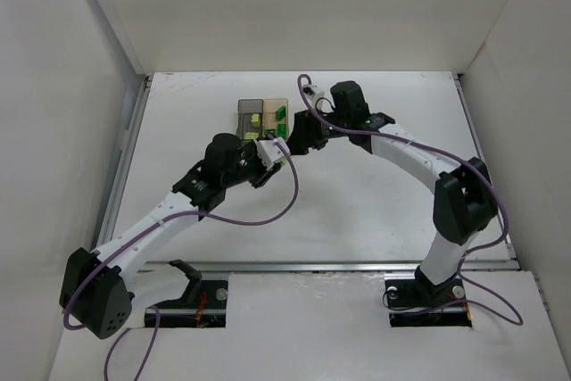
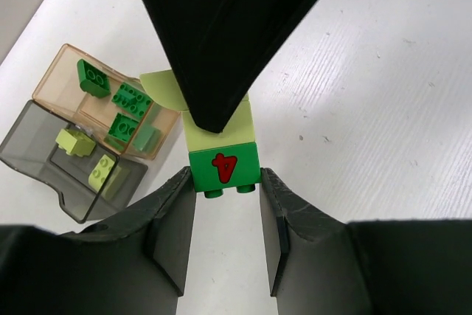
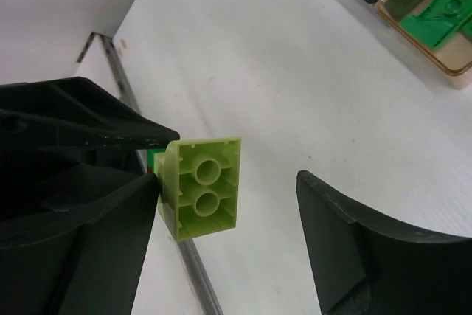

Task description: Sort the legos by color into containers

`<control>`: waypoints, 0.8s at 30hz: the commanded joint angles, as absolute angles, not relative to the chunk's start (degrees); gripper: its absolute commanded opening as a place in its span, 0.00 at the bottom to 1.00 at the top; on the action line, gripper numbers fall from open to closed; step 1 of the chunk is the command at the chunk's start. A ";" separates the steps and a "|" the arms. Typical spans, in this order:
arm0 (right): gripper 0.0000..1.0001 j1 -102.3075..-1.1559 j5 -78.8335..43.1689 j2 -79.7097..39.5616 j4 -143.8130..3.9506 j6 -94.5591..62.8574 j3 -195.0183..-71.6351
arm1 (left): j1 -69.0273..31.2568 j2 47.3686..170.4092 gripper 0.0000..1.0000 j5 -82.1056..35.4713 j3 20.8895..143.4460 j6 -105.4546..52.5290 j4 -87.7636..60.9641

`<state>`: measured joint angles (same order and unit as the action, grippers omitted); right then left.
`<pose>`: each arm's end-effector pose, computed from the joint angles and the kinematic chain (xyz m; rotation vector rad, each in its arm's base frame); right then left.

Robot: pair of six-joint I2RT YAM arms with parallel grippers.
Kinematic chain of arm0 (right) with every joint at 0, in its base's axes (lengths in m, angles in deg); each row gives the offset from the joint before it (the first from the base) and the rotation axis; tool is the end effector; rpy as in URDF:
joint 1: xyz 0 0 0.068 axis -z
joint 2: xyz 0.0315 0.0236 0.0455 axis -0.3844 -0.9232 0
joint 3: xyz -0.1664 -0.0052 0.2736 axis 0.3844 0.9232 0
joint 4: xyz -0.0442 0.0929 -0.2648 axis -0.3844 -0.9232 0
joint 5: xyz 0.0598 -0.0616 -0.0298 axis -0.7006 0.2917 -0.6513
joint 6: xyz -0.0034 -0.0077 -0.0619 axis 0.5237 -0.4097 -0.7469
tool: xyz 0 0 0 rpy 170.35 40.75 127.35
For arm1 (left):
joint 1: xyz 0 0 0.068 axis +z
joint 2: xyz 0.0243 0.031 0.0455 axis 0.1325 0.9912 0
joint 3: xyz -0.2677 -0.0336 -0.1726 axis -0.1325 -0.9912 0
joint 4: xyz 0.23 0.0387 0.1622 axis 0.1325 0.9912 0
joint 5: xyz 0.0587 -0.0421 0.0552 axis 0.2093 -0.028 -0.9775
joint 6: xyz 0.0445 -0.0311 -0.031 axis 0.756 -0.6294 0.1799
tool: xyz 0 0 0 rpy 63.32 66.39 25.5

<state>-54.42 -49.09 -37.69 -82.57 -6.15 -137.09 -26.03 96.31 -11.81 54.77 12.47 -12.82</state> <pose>0.3536 0.2546 0.3308 -0.7152 2.1250 1.2031 0.2120 -0.1604 0.3316 1.1430 1.4679 -0.3965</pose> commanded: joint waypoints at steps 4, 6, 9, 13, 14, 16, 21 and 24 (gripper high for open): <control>0.76 -53.63 -64.14 -43.49 -78.74 -4.21 -143.64 | -26.14 94.39 0.00 -10.48 54.38 12.98 -17.44; 0.74 -53.63 -68.36 -44.02 -78.74 -4.74 -144.18 | -26.14 94.39 0.00 -11.18 54.38 12.98 -17.98; 0.64 -53.63 -70.92 -44.02 -78.74 -5.87 -144.18 | -26.14 94.39 0.00 -12.67 54.38 12.46 -19.03; 0.32 -53.63 -72.07 -43.50 -78.74 -5.88 -143.65 | -26.14 94.39 0.00 -13.30 53.86 11.92 -18.42; 0.24 -53.63 -72.07 -43.50 -78.74 -5.88 -143.65 | -26.14 94.39 0.00 -13.82 53.86 11.92 -18.42; 0.12 -53.63 -71.02 -43.50 -78.74 -5.88 -143.65 | -26.14 94.39 0.00 -14.43 53.86 11.92 -15.97; 0.00 -53.01 -68.56 -45.25 -78.74 -3.52 -144.79 | -24.65 93.78 0.00 -15.49 49.38 11.92 -12.36; 0.00 -52.40 -68.55 -46.65 -78.74 -2.89 -146.29 | -24.11 93.25 0.00 -16.81 47.53 11.40 -12.87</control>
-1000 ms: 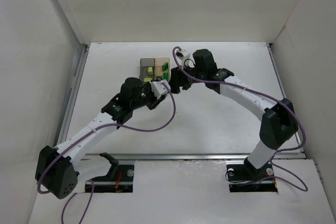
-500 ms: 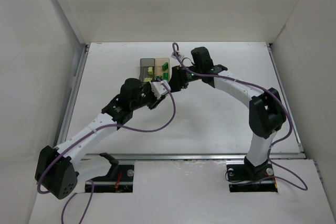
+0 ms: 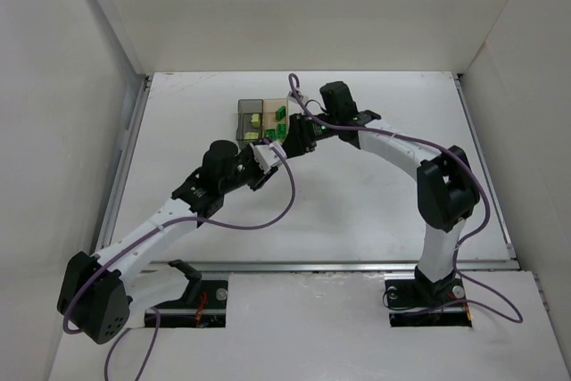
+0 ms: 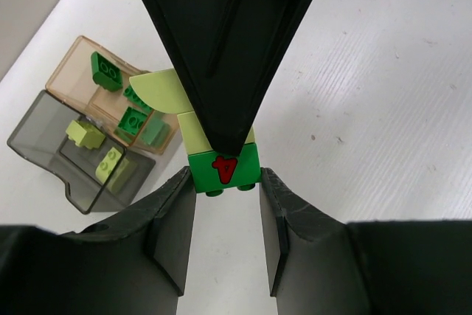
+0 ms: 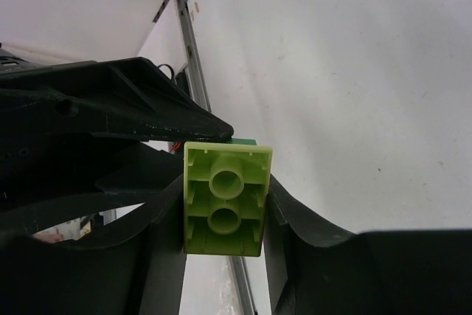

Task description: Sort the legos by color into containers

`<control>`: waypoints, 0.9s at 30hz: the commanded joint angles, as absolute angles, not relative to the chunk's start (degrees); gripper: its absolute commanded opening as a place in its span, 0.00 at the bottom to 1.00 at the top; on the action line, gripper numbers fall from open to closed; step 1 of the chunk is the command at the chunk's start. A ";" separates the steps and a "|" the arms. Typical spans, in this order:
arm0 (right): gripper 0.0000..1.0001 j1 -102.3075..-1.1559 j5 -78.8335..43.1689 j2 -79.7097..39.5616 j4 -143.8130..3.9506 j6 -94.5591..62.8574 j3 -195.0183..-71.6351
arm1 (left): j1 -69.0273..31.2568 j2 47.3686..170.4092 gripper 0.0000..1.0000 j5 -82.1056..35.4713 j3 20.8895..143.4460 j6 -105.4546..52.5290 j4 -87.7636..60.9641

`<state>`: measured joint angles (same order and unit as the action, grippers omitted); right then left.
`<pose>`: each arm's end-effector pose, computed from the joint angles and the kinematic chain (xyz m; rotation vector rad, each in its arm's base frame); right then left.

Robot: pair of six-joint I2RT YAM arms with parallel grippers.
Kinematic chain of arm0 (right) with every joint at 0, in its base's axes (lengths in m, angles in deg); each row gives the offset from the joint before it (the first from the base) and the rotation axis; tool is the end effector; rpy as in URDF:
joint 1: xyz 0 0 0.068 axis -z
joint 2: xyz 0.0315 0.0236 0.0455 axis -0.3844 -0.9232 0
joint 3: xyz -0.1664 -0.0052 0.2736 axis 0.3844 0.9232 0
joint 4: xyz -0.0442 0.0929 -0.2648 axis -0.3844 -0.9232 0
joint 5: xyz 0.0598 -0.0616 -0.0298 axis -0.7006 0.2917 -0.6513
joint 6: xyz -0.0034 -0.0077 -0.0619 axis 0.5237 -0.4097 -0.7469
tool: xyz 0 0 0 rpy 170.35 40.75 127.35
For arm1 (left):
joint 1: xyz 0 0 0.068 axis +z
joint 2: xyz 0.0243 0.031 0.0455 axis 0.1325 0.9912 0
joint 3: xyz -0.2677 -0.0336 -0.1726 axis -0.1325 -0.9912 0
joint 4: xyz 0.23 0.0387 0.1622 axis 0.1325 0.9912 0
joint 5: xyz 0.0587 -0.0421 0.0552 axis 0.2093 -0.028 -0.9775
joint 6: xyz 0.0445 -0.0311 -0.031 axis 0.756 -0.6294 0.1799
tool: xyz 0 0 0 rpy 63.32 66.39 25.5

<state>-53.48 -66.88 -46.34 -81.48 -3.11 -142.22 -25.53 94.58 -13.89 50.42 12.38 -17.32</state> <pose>0.3800 0.2736 0.3057 -0.8303 2.1240 1.5586 0.2074 -0.1526 0.3183 1.1017 1.4593 -0.3540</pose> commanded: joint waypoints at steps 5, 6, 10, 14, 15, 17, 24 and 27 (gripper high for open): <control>0.00 -52.40 -66.98 -46.66 -78.74 -2.27 -146.90 | -24.11 92.19 0.00 -16.81 47.53 11.92 -13.93; 0.00 -52.40 -66.36 -46.66 -78.74 -2.27 -146.90 | -24.11 92.19 0.00 -16.81 47.53 11.92 -13.93; 0.00 -51.26 -64.60 -47.80 -78.74 -0.35 -147.95 | -24.11 93.42 0.00 -16.81 48.06 12.45 -12.09; 0.00 -49.33 -62.23 -47.80 -78.74 1.59 -147.96 | -24.11 93.42 0.00 -17.33 46.57 12.98 -10.94; 0.00 -49.32 -62.22 -47.80 -78.74 1.59 -147.96 | -24.11 93.42 0.00 -17.34 46.56 12.98 -10.94; 0.00 -48.80 -61.70 -47.80 -78.74 2.11 -147.96 | -24.11 93.42 0.00 -17.34 46.56 12.98 -10.33; 0.00 -48.80 -59.94 -47.80 -78.74 2.64 -148.57 | -24.11 94.21 0.00 -20.94 46.56 12.37 -12.70; 0.00 -48.19 -56.00 -45.97 -78.74 2.65 -147.18 | -23.50 97.02 0.00 -22.96 49.36 9.91 -14.89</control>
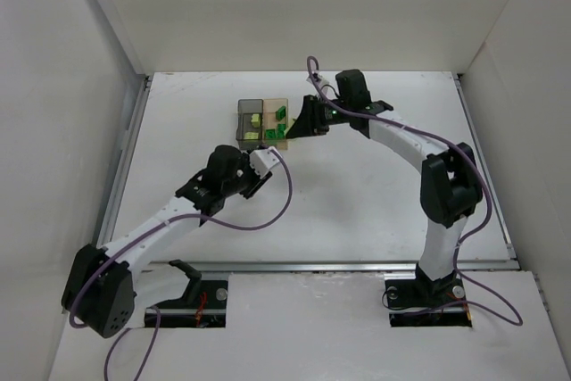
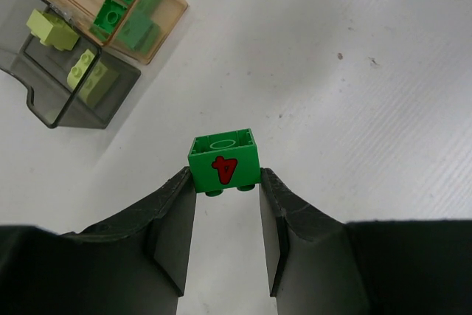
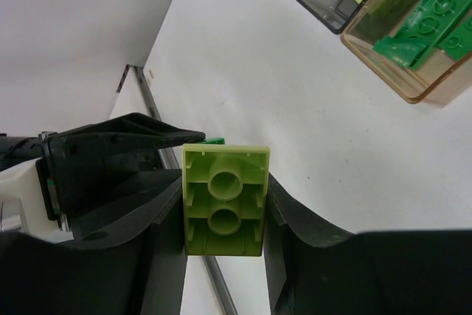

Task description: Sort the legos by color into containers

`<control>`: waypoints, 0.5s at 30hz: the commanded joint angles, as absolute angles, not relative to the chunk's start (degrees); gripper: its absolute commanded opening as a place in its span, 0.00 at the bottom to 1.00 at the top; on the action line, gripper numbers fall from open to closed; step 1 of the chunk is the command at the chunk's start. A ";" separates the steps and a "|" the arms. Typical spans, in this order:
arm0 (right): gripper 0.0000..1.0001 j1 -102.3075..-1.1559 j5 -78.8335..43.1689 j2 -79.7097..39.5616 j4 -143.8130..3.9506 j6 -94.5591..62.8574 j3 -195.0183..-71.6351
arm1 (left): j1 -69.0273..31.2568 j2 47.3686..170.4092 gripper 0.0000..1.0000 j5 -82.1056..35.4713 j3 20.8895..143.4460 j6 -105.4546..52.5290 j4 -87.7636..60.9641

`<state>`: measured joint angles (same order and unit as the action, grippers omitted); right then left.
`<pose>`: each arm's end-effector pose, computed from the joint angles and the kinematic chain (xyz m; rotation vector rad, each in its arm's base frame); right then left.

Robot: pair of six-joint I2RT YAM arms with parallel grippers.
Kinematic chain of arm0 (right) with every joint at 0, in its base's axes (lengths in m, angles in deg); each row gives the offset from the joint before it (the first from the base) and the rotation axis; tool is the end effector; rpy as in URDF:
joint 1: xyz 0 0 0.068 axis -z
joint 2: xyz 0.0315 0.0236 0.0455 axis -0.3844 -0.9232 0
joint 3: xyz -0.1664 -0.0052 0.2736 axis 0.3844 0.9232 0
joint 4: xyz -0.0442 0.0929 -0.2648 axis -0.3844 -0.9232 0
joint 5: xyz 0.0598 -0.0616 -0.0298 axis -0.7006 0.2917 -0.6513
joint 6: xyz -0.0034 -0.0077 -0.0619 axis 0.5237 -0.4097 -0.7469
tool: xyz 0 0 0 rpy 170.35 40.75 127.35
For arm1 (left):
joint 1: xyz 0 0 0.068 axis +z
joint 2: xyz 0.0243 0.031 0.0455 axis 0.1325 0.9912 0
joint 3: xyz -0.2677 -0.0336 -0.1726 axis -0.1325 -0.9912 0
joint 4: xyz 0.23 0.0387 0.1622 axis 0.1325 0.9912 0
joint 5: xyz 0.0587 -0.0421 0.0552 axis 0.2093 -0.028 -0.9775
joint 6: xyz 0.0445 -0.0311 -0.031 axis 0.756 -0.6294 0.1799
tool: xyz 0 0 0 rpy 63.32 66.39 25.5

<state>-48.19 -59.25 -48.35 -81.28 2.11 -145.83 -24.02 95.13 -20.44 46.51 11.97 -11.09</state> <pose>0.4212 0.2416 0.3097 -0.5571 2.1900 1.4110 0.2077 -0.1386 0.2771 1.0896 1.6925 -0.2488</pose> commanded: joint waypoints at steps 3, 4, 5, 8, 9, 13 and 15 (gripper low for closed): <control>0.00 -47.04 -49.95 -43.33 -78.74 3.26 -144.63 | -22.88 104.65 0.00 -22.36 55.77 7.28 -15.95; 0.00 -47.04 -48.35 -42.10 -78.74 3.78 -143.92 | -22.36 109.37 0.00 -21.13 60.23 6.40 -15.95; 0.00 -46.26 -46.77 -41.48 -78.74 3.79 -143.13 | -22.36 111.77 0.00 -20.51 62.53 5.34 -15.95; 0.00 -44.85 -40.88 -38.94 -78.74 4.93 -140.14 | -20.87 120.10 0.00 -19.89 70.87 1.65 -15.43; 0.00 -44.84 -39.56 -38.32 -78.74 4.93 -139.44 | -19.38 121.97 0.00 -19.37 72.73 1.64 -15.43; 0.00 -44.23 -36.82 -37.08 -79.26 4.06 -137.94 | -16.65 130.59 0.00 -20.15 82.14 3.57 -15.43; 0.00 -44.23 -37.61 -37.08 -79.27 2.74 -137.41 | -16.03 134.97 0.03 -20.15 87.31 5.23 -12.71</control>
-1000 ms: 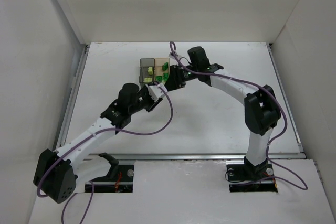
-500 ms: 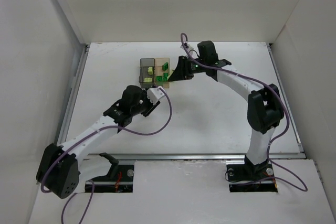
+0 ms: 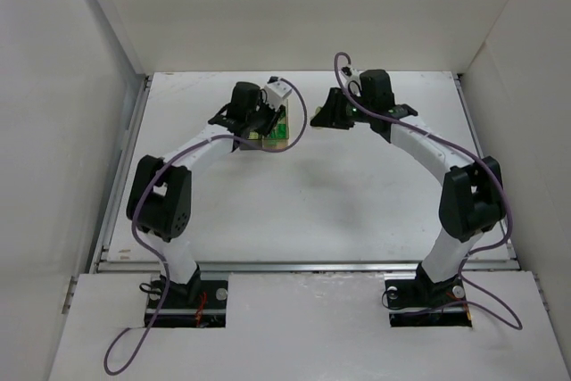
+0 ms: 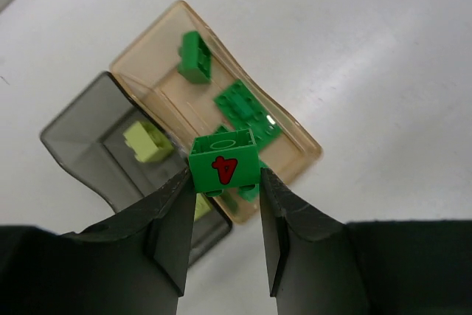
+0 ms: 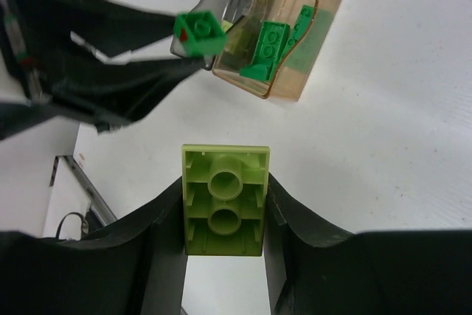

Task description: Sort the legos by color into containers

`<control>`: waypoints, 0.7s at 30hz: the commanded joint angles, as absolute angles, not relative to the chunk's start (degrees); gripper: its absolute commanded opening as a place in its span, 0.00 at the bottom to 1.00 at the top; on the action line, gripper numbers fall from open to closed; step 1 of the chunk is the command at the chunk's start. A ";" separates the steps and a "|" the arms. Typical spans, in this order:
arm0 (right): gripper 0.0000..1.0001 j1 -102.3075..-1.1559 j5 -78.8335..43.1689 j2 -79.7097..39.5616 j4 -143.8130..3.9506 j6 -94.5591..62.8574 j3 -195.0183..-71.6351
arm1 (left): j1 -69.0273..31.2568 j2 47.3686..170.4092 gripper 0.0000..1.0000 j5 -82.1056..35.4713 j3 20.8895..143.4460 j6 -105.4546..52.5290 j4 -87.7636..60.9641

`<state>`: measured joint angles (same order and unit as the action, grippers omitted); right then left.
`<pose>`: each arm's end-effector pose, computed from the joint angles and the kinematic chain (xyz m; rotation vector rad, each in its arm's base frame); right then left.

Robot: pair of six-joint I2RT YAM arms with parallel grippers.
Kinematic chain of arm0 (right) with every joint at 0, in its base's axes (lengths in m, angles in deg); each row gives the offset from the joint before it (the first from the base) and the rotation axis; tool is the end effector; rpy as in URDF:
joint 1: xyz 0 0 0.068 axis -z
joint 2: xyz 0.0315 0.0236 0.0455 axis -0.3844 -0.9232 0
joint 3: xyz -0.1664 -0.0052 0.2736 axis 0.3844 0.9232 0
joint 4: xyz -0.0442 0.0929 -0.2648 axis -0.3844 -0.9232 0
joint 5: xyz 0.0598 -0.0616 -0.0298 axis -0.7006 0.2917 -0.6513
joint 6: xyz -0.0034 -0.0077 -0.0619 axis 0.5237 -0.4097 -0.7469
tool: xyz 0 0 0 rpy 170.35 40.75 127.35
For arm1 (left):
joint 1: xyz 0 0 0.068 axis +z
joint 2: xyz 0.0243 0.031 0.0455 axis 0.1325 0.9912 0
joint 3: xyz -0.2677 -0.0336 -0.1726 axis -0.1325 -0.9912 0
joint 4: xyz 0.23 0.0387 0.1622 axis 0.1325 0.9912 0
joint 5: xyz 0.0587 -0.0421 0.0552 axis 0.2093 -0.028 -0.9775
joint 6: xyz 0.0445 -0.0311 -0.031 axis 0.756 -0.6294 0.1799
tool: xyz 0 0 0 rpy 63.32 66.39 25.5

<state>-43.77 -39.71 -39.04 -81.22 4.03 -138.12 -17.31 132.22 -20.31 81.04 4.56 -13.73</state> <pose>0.4079 0.1831 0.3274 -0.2173 2.2073 1.0267 0.3976 -0.1949 0.2992 0.8744 1.8121 -0.2587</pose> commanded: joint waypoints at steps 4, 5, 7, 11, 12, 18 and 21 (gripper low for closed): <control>0.00 -43.70 -37.09 -37.08 -80.50 1.15 -137.41 | -16.03 138.25 0.25 -18.14 90.24 8.75 -11.56; 0.00 -43.70 -36.56 -37.08 -81.19 0.46 -137.93 | -16.03 138.94 0.31 -18.13 90.24 10.33 -11.04; 0.00 -43.70 -36.56 -37.08 -81.90 -0.33 -138.46 | -16.03 138.95 0.49 -17.43 90.76 10.87 -10.42; 0.00 -43.70 -36.56 -37.08 -82.52 -1.48 -138.99 | -16.03 138.26 0.79 -16.72 90.77 11.48 -8.13; 0.00 -43.70 -36.56 -37.08 -83.13 -1.48 -138.99 | -16.03 138.25 0.82 -17.25 90.07 10.96 -7.61; 0.00 -43.70 -37.61 -34.19 -83.84 -2.63 -138.99 | -15.50 130.27 0.77 -14.29 87.26 12.88 -5.85; 0.00 -43.70 -37.61 -30.86 -83.84 -3.15 -136.80 | -15.50 121.95 0.73 -8.66 82.36 21.54 -4.18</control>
<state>-43.77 -37.09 -37.19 -84.78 -1.54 -137.28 -15.63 133.62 -15.22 85.55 13.52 -5.51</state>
